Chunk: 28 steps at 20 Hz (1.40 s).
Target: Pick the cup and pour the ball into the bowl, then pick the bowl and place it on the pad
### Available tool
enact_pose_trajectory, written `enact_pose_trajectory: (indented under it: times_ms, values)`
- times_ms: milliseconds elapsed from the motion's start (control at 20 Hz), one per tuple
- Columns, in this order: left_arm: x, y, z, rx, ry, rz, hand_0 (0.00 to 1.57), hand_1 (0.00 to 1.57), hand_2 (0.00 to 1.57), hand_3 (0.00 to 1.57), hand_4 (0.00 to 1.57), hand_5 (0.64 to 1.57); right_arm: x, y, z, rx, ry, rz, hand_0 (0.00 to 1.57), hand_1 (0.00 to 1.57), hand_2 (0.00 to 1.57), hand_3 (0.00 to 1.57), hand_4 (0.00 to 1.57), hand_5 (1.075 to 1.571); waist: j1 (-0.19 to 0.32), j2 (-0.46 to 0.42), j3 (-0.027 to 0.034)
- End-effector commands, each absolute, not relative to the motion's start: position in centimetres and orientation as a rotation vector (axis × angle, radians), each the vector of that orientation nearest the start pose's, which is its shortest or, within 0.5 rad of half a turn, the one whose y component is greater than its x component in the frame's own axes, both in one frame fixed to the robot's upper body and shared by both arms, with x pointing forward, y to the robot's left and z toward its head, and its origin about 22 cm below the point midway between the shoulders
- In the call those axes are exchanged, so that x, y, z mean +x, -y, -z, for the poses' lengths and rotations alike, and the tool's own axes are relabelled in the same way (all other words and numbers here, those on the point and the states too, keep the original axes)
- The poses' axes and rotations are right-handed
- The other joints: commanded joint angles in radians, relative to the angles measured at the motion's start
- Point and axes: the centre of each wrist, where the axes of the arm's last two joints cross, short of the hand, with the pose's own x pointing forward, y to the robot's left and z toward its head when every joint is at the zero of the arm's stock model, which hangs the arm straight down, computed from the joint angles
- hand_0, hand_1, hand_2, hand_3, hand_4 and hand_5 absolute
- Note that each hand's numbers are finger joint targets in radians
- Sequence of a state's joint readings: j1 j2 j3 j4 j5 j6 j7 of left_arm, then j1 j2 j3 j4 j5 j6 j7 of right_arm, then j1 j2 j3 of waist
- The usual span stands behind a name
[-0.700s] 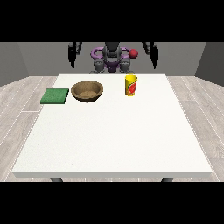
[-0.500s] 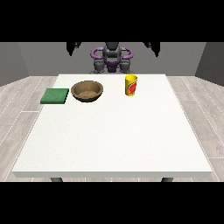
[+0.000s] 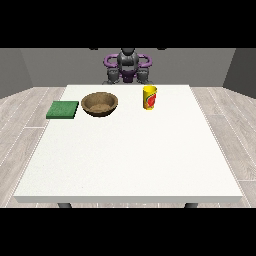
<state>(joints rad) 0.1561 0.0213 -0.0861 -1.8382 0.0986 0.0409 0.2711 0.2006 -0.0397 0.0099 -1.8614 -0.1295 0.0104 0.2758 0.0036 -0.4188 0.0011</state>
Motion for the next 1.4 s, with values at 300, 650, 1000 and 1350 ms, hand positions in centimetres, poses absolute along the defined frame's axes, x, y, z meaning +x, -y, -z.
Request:
enact_pose_trajectory:
  times_ms: [300, 650, 1000, 1350]
  values:
    - [18.0, -19.3, -5.1, -0.087, 1.613, -0.059, 0.00, 0.00, 0.00, 0.00, 0.00, 1.546, 17.4, 25.7, -6.1, 0.089, 1.567, 0.122, 0.00, 0.00, 0.00, 0.00, 0.47, 1.570, -0.015, 0.196, -0.0012]
    - [20.0, -19.4, -0.4, -0.015, 1.777, -0.014, 0.00, 0.00, 0.00, 0.00, 0.00, 1.517, 19.0, 27.4, -3.0, 0.091, 1.719, 0.082, 0.00, 0.00, 0.00, 0.00, 0.37, 1.571, -0.032, 0.384, -0.0013]
    - [23.8, -16.8, 0.5, 0.056, 1.851, 0.023, 0.00, 0.00, 0.00, 0.00, 0.00, 1.502, 21.1, 29.1, -2.7, 0.117, 1.756, 0.075, 0.00, 0.00, 0.00, 0.00, 0.30, 1.571, -0.070, 0.455, -0.0012]
    - [27.8, -21.2, 1.4, 0.160, 1.910, -0.036, 0.00, 0.00, 0.00, 0.00, 0.00, 1.476, 21.9, 32.9, -1.9, 0.119, 1.831, 0.032, 0.00, 0.00, 0.00, 0.00, 0.27, 1.569, -0.097, 0.534, -0.0014]
